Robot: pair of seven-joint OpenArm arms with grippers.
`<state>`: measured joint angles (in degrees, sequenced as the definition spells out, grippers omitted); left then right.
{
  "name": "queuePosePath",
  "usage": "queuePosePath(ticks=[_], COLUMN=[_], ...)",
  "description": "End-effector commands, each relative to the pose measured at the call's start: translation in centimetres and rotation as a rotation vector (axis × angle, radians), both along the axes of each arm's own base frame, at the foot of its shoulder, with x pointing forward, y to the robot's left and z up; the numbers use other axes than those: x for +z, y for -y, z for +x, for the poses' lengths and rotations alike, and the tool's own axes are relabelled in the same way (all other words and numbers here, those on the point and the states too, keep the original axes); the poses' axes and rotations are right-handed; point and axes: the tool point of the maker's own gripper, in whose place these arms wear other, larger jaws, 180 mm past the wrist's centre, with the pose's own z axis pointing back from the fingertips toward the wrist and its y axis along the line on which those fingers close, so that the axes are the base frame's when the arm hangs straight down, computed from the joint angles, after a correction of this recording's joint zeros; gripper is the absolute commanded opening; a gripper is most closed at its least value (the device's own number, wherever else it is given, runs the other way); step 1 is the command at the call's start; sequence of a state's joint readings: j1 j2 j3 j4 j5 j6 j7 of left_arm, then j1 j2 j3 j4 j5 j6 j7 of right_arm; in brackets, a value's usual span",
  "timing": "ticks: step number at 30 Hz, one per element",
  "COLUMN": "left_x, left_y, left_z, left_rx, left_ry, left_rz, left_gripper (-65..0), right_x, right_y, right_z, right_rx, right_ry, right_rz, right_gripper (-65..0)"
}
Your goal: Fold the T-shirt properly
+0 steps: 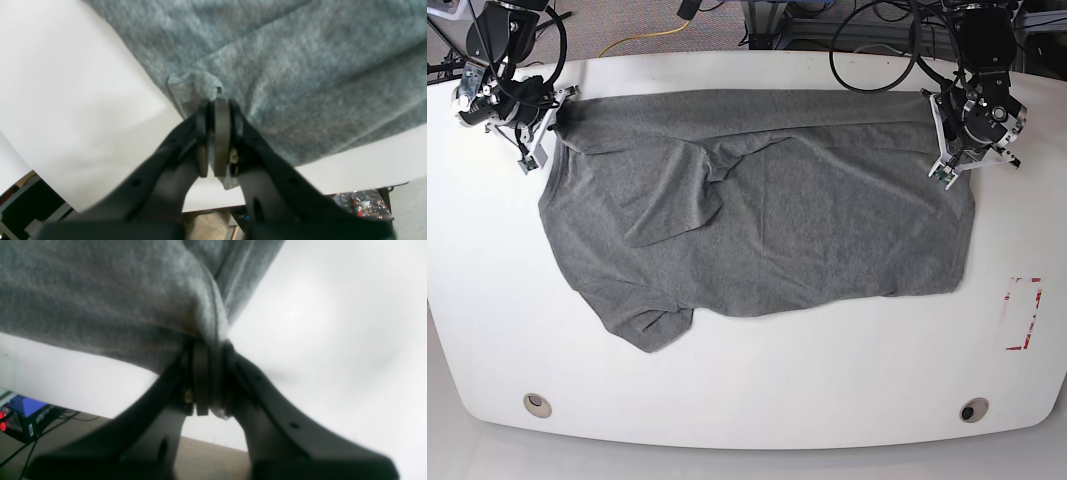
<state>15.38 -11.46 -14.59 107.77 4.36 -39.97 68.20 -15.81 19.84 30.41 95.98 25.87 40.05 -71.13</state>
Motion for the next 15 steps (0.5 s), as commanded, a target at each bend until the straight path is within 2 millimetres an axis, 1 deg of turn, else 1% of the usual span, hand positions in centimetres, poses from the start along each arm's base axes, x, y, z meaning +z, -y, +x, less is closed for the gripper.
queuePosePath(ticks=[1, 4, 8, 11, 14, 15], left_x=[0.9, 1.3, 2.2, 3.2, 4.0, 4.2], left_y=[-0.5, -1.7, -3.3, -4.4, -5.5, -5.6], left_z=[0.6, 0.4, 0.5, 1.4, 1.9, 2.2], left_rx=[-0.002, 0.038, 0.085, 0.119, 0.129, 0.124], left_ry=[0.026, 0.037, 0.066, 0.104, 0.121, 0.127], left_rz=[0.023, 0.028, 0.048, 0.063, 0.086, 0.09], left_gripper=[-65.0, -65.0, -65.0, -65.0, -65.0, -65.0], right_x=[0.9, 0.9, 0.9, 0.9, 0.9, 0.9], right_y=[0.7, 0.7, 0.7, 0.7, 0.7, 0.7], right_z=[0.7, 0.7, 0.7, 0.7, 0.7, 0.7], right_rx=[0.002, 0.002, 0.002, 0.002, 0.002, 0.002], right_ry=[0.029, 0.029, 0.028, 0.028, 0.028, 0.028], right_rz=[-0.017, -0.017, -0.019, -0.019, -0.019, -0.019], right_gripper=[-60.4, -60.6, -60.6, -60.6, -60.6, -60.6])
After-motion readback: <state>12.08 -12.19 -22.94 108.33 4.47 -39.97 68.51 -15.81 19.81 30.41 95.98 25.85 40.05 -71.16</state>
